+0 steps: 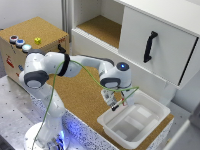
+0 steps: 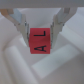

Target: Go towards the box and place the pink object

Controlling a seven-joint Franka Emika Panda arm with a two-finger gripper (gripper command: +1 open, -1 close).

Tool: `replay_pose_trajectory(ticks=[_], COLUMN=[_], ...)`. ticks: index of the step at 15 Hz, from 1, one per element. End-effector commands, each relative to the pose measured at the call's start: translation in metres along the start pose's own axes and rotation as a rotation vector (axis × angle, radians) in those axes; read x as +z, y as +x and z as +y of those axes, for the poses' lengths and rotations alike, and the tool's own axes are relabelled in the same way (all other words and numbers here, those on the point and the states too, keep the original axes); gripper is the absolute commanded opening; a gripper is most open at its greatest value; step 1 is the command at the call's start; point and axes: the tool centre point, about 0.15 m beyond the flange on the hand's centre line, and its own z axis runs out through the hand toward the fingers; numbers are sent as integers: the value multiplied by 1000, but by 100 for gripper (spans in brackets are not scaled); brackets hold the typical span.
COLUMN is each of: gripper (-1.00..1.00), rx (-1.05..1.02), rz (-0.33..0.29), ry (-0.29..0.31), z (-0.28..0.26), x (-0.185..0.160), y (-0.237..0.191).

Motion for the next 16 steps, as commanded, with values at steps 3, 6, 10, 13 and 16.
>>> replay_pose_trajectory(ticks=[3,6,10,13,16], gripper=[-100,-100,100,100,100], rx=[240,326,331,350,305], rz=[-31,-61,-69,3,108], ry=[-32,-57,-85,-142,-103], z=[54,50,36,33,8], x=[48,64,72,56,24], y=[-8,-16,-10,-3,6])
